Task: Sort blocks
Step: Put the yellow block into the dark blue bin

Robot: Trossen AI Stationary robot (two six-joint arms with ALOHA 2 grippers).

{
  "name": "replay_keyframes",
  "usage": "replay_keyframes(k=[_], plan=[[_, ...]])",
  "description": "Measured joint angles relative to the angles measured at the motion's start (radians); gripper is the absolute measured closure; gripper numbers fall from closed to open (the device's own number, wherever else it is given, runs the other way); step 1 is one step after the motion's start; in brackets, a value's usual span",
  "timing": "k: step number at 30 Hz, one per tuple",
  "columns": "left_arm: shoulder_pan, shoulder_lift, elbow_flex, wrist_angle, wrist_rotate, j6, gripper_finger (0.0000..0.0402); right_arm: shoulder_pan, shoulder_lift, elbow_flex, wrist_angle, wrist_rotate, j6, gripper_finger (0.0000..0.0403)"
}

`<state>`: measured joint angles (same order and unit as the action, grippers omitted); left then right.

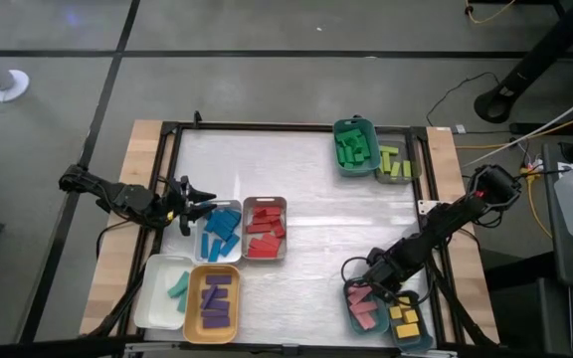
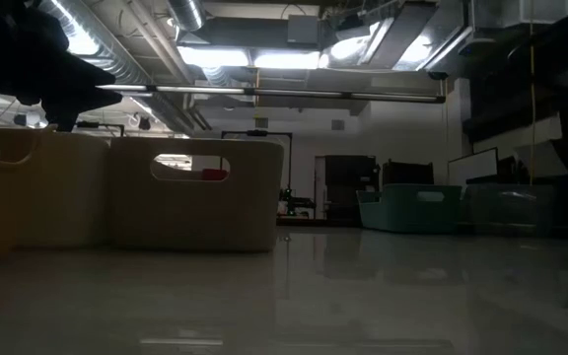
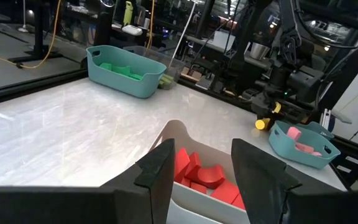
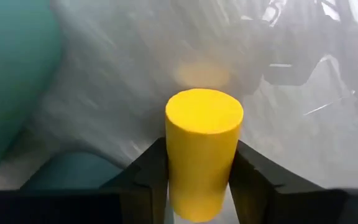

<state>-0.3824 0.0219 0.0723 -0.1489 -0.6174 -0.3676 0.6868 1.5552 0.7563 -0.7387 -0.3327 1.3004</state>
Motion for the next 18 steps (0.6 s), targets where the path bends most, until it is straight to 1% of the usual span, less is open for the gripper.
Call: replay_keyframes(k=[3,5,9,15,18], plan=[[0.0,0.0,0.0,0.0,0.0,0.0,0.0254,0.0,-0.013,-0.002,0.006,-0.007,0.053,0.0274],[0.0,0.0,0.0,0.0,0.0,0.0,0.0254,0.001,-0.028,-0.003,0.014,-0.035,0.089,0.0274],[0.0,0.0,0.0,0.0,0.0,0.0,0.0254,0.001,-0.07,-0.003,0.005,-0.051,0.129,0.026],[0.0,0.0,0.0,0.001,0.0,0.018,0.0254,0.0,-0.144,-0.003,0.001,-0.061,0.164,0.0271],[0.0,0.0,0.0,0.001,0.0,0.02,0.0254,0.0,-0.187,-0.002,0.003,-0.061,0.205,0.0268]])
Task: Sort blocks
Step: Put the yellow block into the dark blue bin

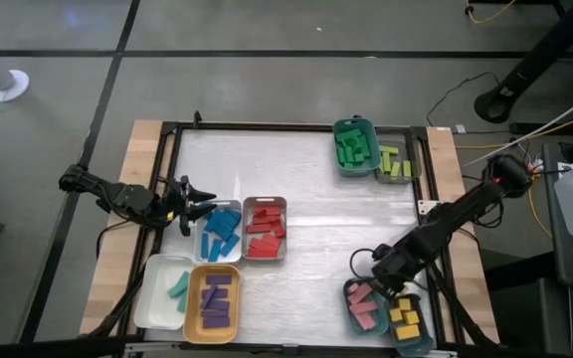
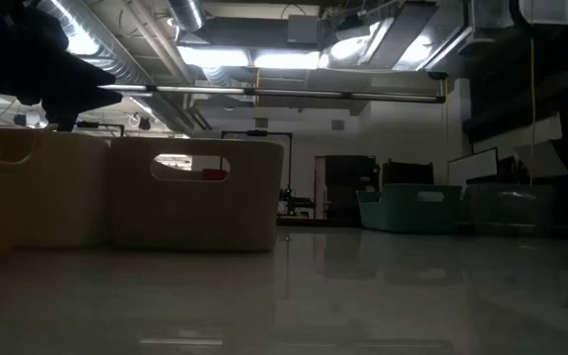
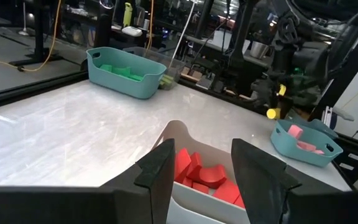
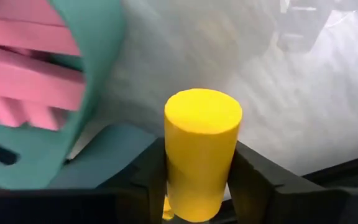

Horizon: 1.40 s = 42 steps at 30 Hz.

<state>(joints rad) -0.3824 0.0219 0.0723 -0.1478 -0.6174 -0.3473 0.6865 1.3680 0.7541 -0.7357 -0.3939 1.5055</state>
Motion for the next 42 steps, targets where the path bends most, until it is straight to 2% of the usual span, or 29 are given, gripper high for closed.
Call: replay_keyframes(k=[7,13,17,22,28,34,42], plan=[[0.0,0.0,0.0,0.0,0.0,0.026,0.0254,0.0,-0.081,0.086,0.006,0.024,0.108,0.0264],[0.0,0.0,0.0,0.0,0.0,0.064,0.0254,0.002,-0.088,0.188,0.005,0.034,0.114,0.0263],[0.0,0.0,0.0,0.001,0.0,0.092,0.0254,0.002,-0.088,0.198,-0.045,0.073,0.114,0.0263],[0.0,0.0,0.0,0.002,0.0,0.043,0.0254,0.002,-0.088,0.197,-0.133,0.111,0.114,0.0263],[0.0,0.0,0.0,0.002,0.0,0.041,0.0254,0.002,-0.088,0.197,-0.034,0.036,0.13,0.0262],[0.0,0.0,0.0,0.002,0.0,0.04,0.0254,0.047,-0.077,0.198,0.095,0.061,0.169,0.0261],[0.0,0.0,0.0,0.001,0.0,0.04,0.0254,0.152,0.012,0.197,0.148,0.061,0.219,0.0261]])
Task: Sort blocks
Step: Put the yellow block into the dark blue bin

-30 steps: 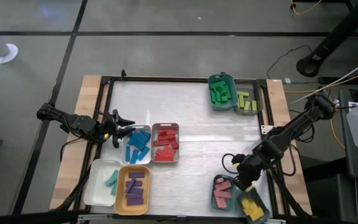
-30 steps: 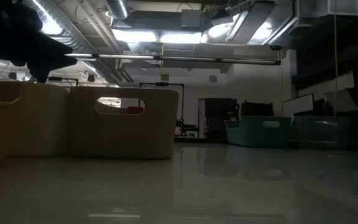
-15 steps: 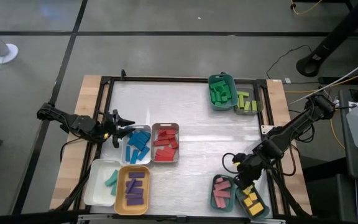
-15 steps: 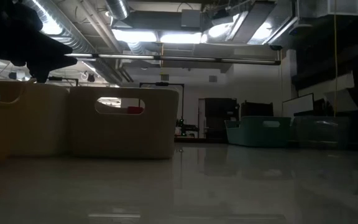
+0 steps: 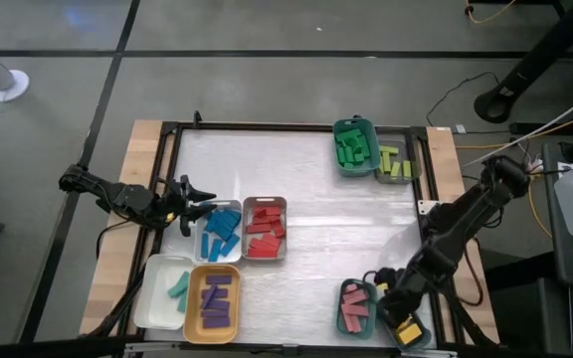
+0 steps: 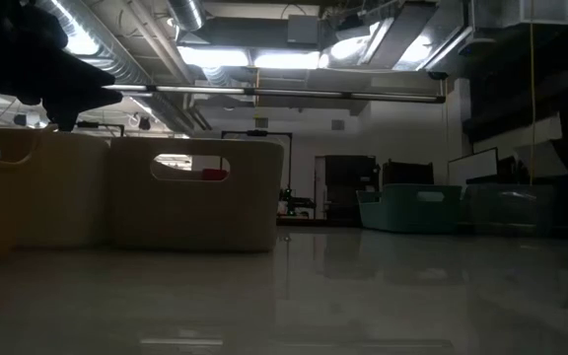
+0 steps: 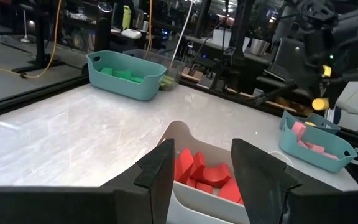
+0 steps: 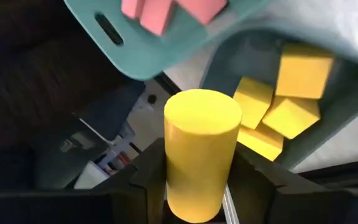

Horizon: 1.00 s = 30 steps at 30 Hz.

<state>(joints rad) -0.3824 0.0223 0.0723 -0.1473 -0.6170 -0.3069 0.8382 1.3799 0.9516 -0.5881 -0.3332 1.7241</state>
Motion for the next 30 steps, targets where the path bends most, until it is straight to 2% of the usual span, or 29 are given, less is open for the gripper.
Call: replay_keyframes(k=[7,13,21,25,30], plan=[[0.0,0.0,0.0,-0.001,0.0,0.002,0.0254,0.033,0.079,0.0,0.004,0.001,0.0,0.026],[0.0,0.0,0.0,-0.001,0.0,0.003,0.0254,0.032,0.142,0.0,-0.037,0.042,0.014,0.026],[0.0,0.0,0.0,-0.001,0.0,0.0,0.0254,0.032,0.211,0.0,-0.087,-0.112,0.07,0.026],[0.0,0.0,0.0,-0.002,0.0,0.002,0.0254,0.032,0.213,0.0,-0.09,-0.117,0.069,0.026],[0.0,0.0,0.0,-0.002,0.0,0.006,0.0254,0.032,0.213,0.0,-0.089,-0.065,0.067,0.026]])
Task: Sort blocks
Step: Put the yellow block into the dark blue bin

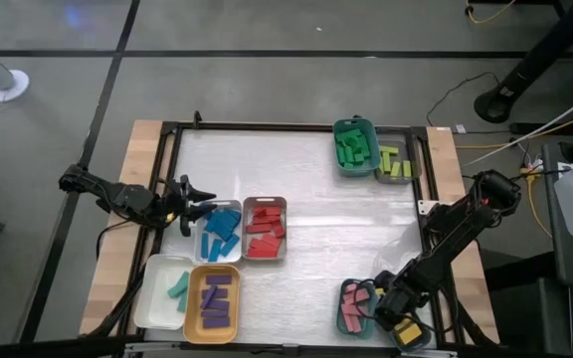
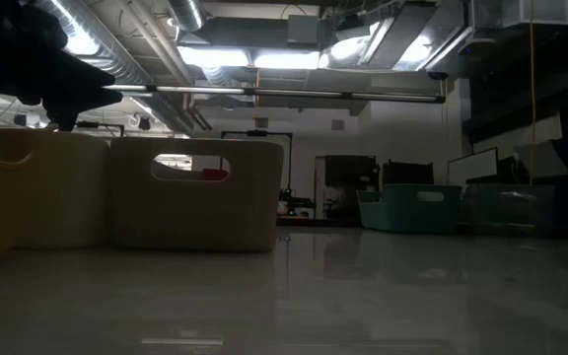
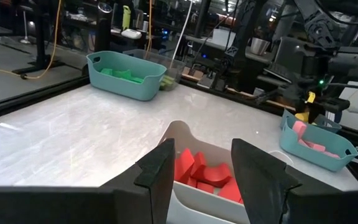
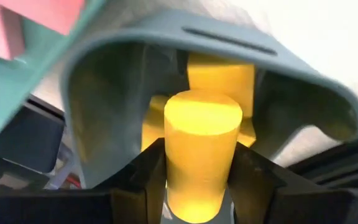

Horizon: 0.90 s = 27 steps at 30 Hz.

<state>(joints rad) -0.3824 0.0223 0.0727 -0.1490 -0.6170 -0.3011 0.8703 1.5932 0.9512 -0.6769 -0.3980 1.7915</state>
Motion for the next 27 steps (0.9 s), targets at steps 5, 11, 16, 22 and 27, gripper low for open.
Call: replay_keyframes(k=[5,11,16,22,27], plan=[[0.0,0.0,0.0,0.0,0.0,0.023,0.0254,0.0,0.0,0.0,0.007,0.028,0.009,0.0258],[0.0,0.0,0.0,0.0,0.0,0.021,0.0254,0.0,0.0,0.0,0.001,-0.042,0.011,0.0203],[0.0,0.0,0.0,-0.001,0.0,0.021,0.0254,0.0,0.0,0.0,-0.004,-0.041,0.011,0.0147],[0.0,0.0,0.0,-0.001,0.0,0.03,0.0254,0.0,0.0,0.0,-0.123,-0.067,0.231,0.0131],[0.0,0.0,0.0,-0.001,0.0,0.067,0.0254,0.0,0.0,0.0,-0.169,-0.158,0.323,0.013]])
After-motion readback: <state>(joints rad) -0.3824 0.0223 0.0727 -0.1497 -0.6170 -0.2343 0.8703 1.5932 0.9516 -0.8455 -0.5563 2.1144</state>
